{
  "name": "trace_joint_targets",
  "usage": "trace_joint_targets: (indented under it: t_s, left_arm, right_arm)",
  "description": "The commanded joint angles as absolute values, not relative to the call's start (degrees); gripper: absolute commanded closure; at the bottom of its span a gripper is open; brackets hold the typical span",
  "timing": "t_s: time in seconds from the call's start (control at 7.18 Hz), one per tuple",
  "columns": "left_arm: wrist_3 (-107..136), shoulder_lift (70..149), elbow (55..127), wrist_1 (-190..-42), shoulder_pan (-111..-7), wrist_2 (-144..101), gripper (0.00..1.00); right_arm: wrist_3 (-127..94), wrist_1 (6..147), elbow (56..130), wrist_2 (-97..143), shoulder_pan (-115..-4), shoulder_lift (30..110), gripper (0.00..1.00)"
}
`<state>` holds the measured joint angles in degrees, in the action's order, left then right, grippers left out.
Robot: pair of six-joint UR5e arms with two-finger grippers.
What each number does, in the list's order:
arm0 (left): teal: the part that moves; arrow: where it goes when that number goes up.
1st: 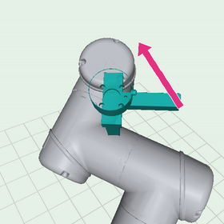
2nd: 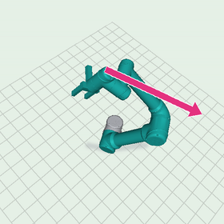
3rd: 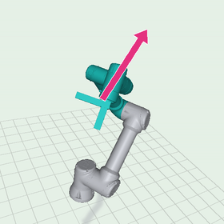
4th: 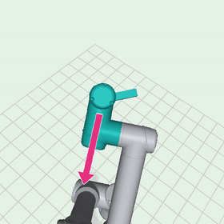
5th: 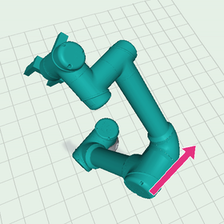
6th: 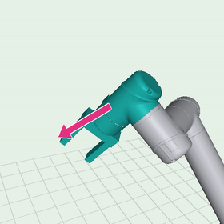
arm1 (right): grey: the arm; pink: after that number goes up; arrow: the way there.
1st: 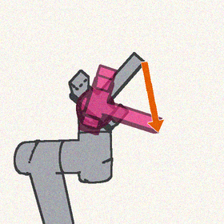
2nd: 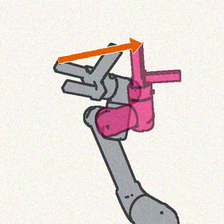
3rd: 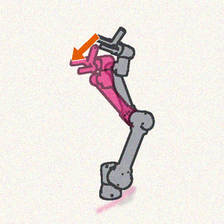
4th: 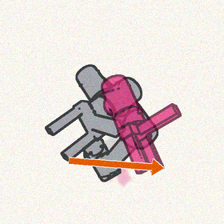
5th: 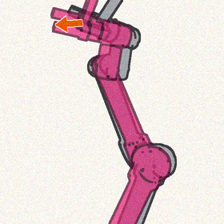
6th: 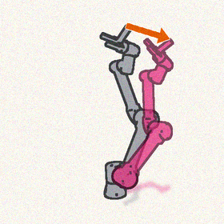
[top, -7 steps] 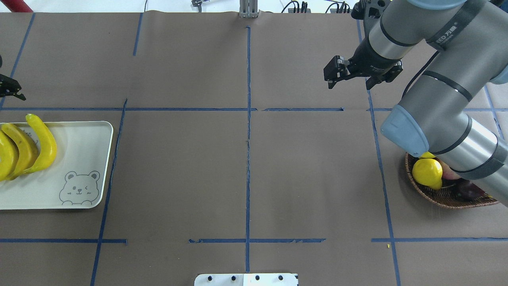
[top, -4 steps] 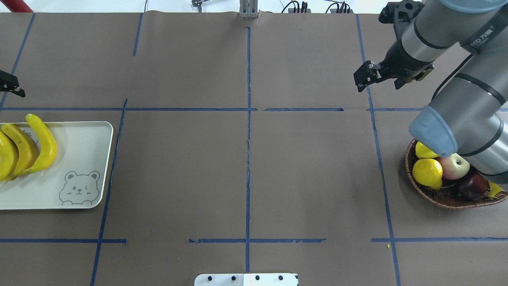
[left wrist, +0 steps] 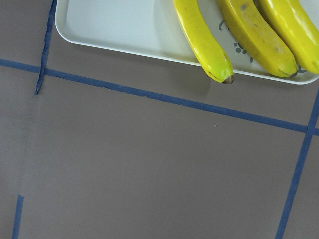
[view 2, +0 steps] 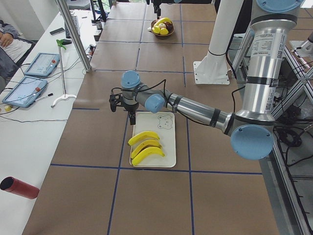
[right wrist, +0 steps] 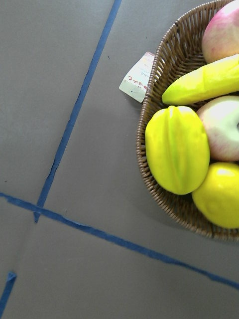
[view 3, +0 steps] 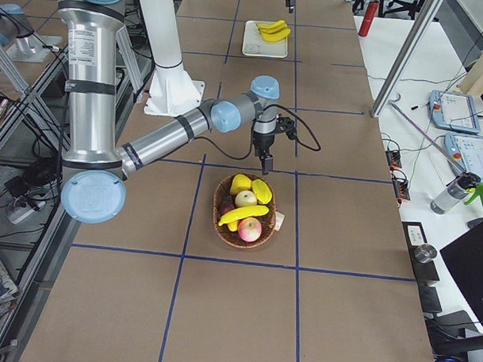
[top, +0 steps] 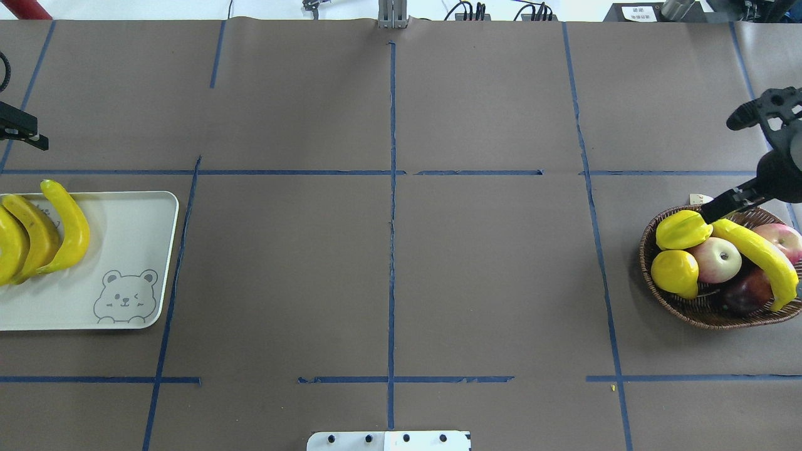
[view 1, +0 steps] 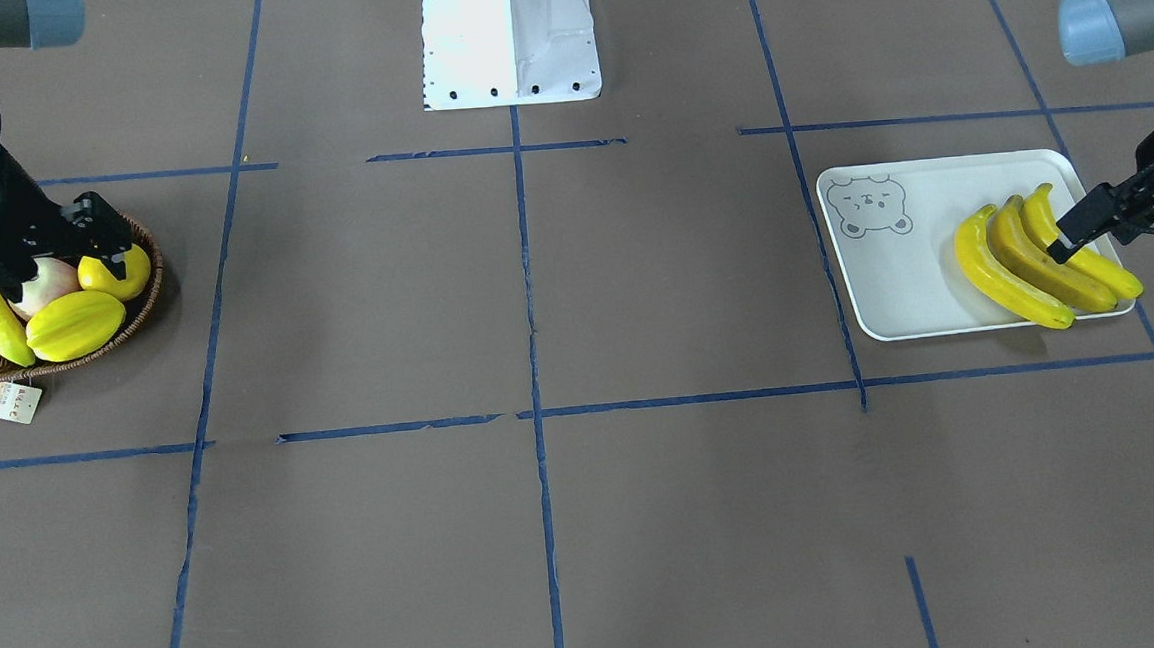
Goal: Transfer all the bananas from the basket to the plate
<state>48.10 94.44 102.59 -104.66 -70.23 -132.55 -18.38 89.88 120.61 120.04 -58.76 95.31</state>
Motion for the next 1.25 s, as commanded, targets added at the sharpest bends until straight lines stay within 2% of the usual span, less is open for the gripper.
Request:
trace_joint_targets:
  t_s: [0.0, 0.14, 0.42, 0.7, 1.11]
  left_arm:
    - [48.1, 94.5, 102.7, -104.6, -70.2, -132.6, 0.0]
    - [48.1, 94.5, 102.7, -104.6, -70.2, -132.6, 0.0]
    - [48.1, 94.3, 103.2, -104.6, -70.2, -132.6, 0.0]
    - [48.1, 94.3, 103.4, -104.6, -70.2, -132.6, 0.0]
    - [48.1, 94.3, 103.3, -104.6, -70.2, -132.6, 0.0]
  right_arm:
    - [-15.6, 74.3, 118.0, 120.4, -59.4, 107.0, 0.01]
    - [-15.9, 65.6, 114.5, 122.1, -59.4, 109.1, 0.01]
    - [-16.6, 58.9, 109.1, 123.8, -59.9, 109.7, 0.01]
    - [-18.4, 58.9, 108.5, 123.9, -59.8, 109.5, 0.01]
    - [-18.4, 58.9, 106.4, 123.9, -59.5, 108.8, 0.09]
